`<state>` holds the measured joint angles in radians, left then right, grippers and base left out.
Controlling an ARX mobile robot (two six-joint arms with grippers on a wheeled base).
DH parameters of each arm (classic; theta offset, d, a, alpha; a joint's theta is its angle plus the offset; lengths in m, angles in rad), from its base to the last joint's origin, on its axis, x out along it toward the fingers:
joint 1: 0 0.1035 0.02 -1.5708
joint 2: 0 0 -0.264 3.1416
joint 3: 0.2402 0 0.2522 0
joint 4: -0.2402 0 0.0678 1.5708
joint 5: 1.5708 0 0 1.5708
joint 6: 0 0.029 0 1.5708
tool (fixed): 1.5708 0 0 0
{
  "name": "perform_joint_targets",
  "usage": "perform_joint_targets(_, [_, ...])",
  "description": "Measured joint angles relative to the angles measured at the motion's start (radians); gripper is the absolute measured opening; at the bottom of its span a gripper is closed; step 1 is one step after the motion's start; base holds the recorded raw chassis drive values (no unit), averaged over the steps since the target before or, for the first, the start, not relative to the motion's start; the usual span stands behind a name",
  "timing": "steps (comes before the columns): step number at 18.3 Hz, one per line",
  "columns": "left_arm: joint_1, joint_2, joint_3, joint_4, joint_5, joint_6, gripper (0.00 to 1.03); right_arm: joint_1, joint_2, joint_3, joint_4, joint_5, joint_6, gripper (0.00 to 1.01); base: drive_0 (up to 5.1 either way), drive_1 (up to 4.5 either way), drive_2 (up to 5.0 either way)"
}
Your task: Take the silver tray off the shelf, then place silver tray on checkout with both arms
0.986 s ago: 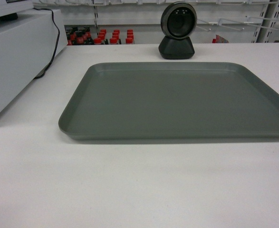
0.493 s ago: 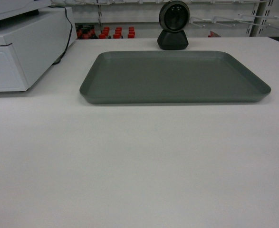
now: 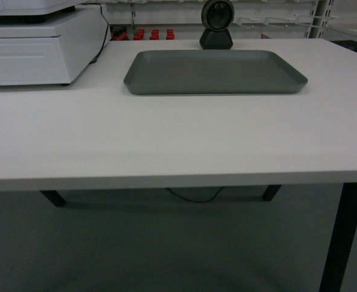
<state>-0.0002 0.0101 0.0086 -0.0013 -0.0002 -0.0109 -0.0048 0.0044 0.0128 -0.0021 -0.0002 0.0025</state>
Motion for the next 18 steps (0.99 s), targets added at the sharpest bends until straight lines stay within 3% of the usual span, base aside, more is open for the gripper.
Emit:
perform_joint_targets(12, [0.000, 0.000, 0.000, 0.001, 0.000, 0.000, 0.98, 0.000, 0.000, 0.000, -0.001, 0.000, 0.000, 0.98, 0.0, -4.14, 4.2])
perform_joint_targets(18, [0.000, 0.000, 0.000, -0.002, 0.000, 0.001, 0.98, 0.000, 0.000, 0.000, -0.002, 0.000, 0.000, 0.98, 0.0, 0.00, 0.0])
